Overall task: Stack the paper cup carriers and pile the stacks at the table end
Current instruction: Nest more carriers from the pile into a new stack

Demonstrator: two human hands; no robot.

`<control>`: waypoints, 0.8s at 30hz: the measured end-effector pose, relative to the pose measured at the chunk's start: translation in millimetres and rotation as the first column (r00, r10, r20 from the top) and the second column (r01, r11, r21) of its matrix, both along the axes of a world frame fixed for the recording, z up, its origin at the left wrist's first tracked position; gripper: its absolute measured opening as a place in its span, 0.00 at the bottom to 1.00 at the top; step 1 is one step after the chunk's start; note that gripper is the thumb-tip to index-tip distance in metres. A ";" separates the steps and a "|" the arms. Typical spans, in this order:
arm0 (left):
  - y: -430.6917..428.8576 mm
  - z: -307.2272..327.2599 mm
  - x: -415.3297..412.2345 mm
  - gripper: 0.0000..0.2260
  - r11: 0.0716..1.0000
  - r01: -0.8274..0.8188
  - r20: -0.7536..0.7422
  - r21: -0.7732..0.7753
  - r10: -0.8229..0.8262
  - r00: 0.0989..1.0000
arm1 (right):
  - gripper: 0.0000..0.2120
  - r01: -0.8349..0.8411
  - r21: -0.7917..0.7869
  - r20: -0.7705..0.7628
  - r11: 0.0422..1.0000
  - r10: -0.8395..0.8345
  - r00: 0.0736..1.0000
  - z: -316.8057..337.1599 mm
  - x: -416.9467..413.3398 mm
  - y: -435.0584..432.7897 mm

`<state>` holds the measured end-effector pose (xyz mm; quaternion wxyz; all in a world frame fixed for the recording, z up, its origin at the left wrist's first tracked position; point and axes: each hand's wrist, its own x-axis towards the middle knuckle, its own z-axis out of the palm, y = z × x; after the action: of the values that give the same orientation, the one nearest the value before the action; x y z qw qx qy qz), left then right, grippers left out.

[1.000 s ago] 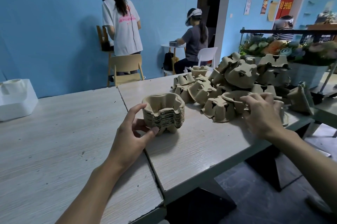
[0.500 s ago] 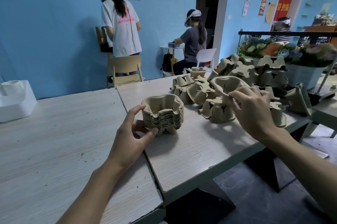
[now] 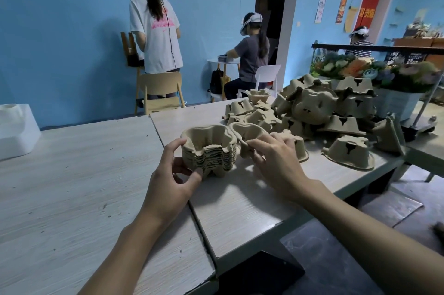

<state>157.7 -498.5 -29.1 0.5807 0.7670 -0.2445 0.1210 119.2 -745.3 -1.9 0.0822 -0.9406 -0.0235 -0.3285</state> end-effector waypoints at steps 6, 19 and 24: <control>-1.6 0.4 -1.0 0.29 0.999 -0.048 0.017 0.013 0.048 0.999 | 0.19 -0.079 -0.023 -0.058 0.997 0.078 0.995 -9.0 4.9 -4.0; -20.7 8.6 -9.7 0.31 0.989 -0.131 -0.097 0.062 0.137 0.986 | 0.23 -0.018 0.437 -0.094 0.899 0.066 0.993 -10.6 -4.9 -30.1; -29.7 3.0 -10.6 0.29 0.978 -0.207 -0.016 0.026 0.207 0.978 | 0.08 -0.076 0.470 -0.010 0.879 0.091 0.996 -10.4 2.9 -29.8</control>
<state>147.0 -528.3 -26.1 0.5580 0.7963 -0.1594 0.1706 122.0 -775.1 -12.3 0.3219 -0.8961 0.0175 -0.3053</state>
